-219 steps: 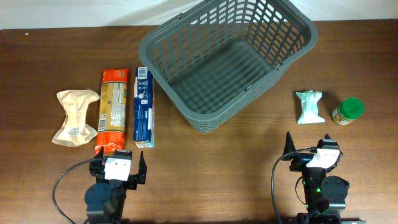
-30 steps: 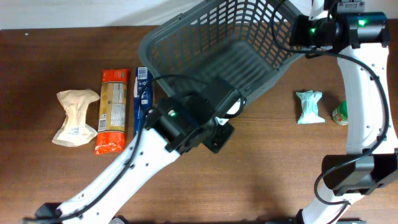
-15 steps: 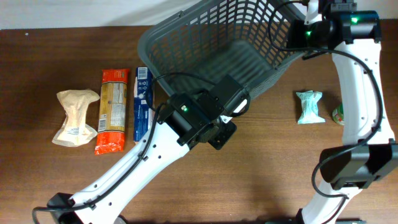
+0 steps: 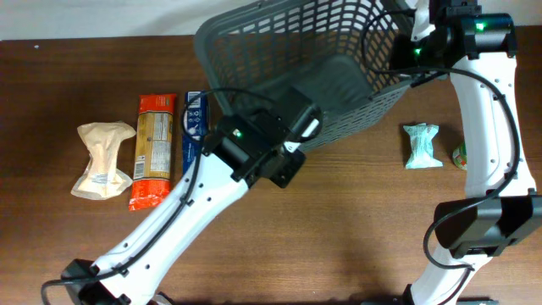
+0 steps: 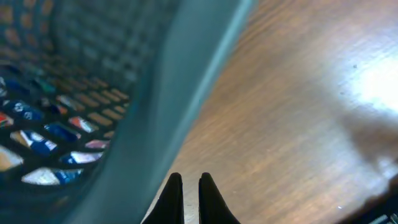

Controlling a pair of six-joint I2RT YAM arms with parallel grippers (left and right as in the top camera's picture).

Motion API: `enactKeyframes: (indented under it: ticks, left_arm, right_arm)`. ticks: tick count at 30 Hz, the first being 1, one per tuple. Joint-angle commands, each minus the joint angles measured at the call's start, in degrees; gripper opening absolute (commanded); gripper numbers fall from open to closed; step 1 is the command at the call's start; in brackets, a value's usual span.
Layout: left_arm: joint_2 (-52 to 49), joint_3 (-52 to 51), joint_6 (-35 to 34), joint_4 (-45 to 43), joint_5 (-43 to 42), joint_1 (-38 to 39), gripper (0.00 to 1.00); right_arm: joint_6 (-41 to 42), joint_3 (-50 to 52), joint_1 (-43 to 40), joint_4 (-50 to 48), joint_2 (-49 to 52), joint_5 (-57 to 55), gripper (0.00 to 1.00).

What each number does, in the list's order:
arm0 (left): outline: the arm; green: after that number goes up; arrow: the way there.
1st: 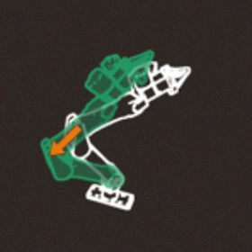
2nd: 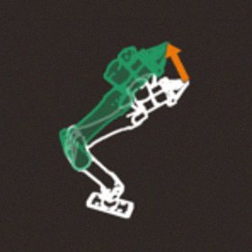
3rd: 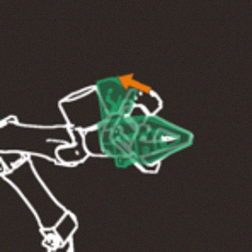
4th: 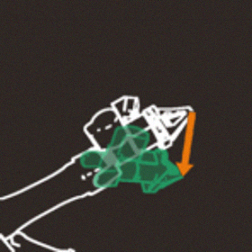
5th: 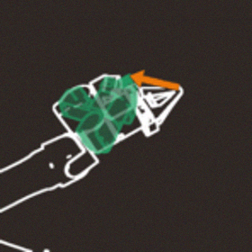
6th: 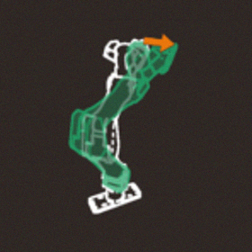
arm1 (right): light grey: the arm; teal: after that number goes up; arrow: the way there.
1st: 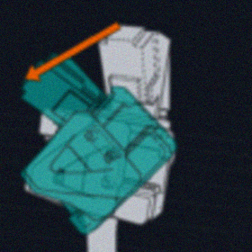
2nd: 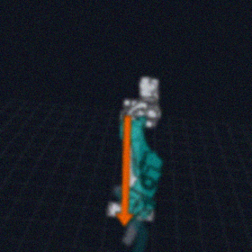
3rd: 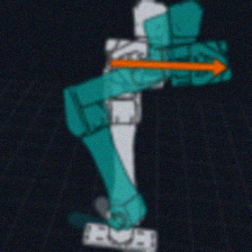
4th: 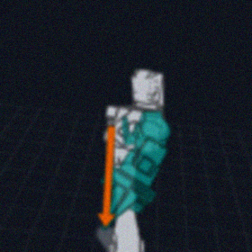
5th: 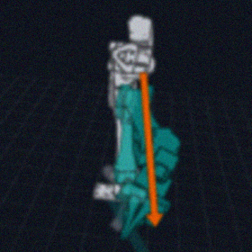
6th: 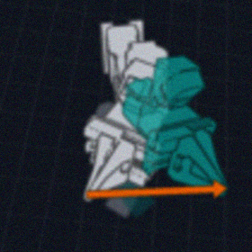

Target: Pack container

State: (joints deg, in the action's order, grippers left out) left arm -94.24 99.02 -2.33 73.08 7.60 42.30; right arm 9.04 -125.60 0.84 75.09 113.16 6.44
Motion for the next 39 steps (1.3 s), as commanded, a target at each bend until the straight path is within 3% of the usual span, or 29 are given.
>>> enactKeyframes:
  ticks: [1, 21, 39]
  left_arm:
    - [-0.6, 0.8, 2.0, 0.0, 1.5, -1.7, 0.02]
    - [-0.6, 0.8, 3.7, -1.9, 2.8, -10.1, 0.02]
    - [-0.6, 0.8, 4.1, -3.1, 4.8, -10.5, 0.02]
  right_arm:
    - [-1.3, -0.3, 0.3, 1.3, -0.3, -1.2, 0.04]
    - [-1.3, -0.3, 0.4, 5.7, -5.1, -1.4, 0.04]
    - [-1.3, -0.3, 0.8, 10.5, -5.1, -3.7, 0.04]
